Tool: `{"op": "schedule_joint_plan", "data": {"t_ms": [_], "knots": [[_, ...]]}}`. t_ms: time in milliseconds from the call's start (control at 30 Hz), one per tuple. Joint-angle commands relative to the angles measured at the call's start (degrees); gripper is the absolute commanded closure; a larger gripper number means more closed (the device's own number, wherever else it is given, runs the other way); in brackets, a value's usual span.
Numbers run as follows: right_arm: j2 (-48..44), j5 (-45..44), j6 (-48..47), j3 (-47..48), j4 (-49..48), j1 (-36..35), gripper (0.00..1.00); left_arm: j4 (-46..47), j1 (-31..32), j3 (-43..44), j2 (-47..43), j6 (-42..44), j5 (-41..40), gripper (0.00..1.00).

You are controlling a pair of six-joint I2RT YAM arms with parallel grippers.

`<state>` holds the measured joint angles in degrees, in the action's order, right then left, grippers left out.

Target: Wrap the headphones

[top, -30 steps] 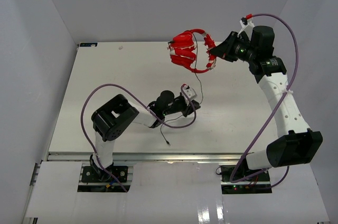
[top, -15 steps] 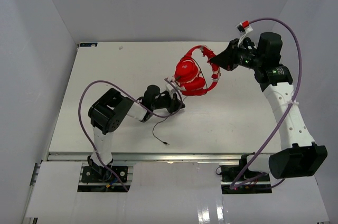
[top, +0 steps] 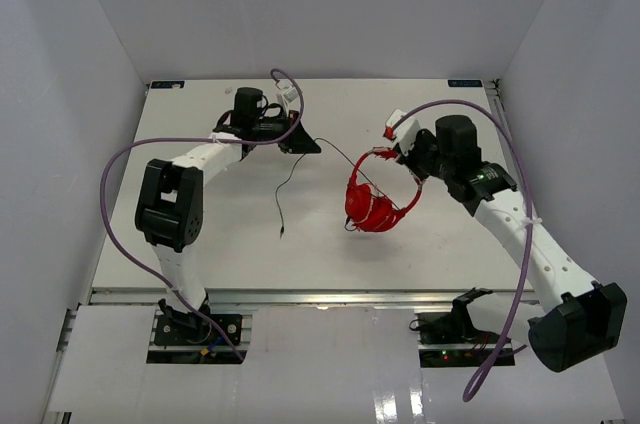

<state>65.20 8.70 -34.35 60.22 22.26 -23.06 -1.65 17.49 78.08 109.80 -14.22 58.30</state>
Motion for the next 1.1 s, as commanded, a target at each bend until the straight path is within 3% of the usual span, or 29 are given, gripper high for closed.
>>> {"op": "schedule_joint_plan", "data": {"t_ms": [0, 167, 300, 333, 400, 433, 633, 667, 733, 800, 1067], "knots": [[2.19, -25.16, 0.71, -2.46, -16.16, -3.70, 0.92, -9.91, 2.89, 2.41, -5.15, -9.57, 7.12, 1.00], [8.99, -39.85, 12.14, -1.17, -24.53, -7.61, 0.92, -1.87, 8.05, 1.23, -7.19, -23.69, 8.67, 1.00], [13.89, -41.21, 26.22, 2.88, -24.19, -7.62, 0.92, 18.27, 11.87, -7.73, -9.34, -39.94, 3.96, 1.00], [13.92, -40.34, 26.31, 3.68, -23.67, -7.62, 0.92, 18.41, 12.40, -7.79, -9.78, -43.80, 3.89, 1.00], [16.91, -38.39, 34.53, 6.15, -22.54, -7.54, 0.92, 31.57, 13.97, -13.55, -10.83, -52.50, -3.51, 0.99], [18.06, -37.59, 37.52, 7.73, -21.33, -7.31, 0.92, 33.40, 15.44, -14.67, -11.15, -53.93, -6.95, 0.99], [22.52, -25.90, 51.22, 15.76, -15.20, -2.51, 0.92, 25.21, 21.53, -14.67, -13.41, -45.74, -25.84, 0.94], [22.84, -24.18, 53.32, 16.55, -13.89, -1.73, 0.92, 24.60, 22.20, -14.70, -13.85, -44.61, -29.28, 0.88], [23.36, -18.50, 55.91, 18.02, -12.74, 0.76, 0.92, 21.66, 24.30, -13.98, -15.10, -39.81, -34.25, 0.62], [23.58, -14.51, 57.71, 19.33, -11.69, 2.65, 0.92, 20.70, 25.74, -14.24, -16.10, -34.65, -37.13, 0.49], [23.94, -0.47, 61.73, 25.53, -7.36, 8.84, 0.92, 27.71, 33.39, -22.00, -17.52, -11.77, -40.69, 0.34]]}}
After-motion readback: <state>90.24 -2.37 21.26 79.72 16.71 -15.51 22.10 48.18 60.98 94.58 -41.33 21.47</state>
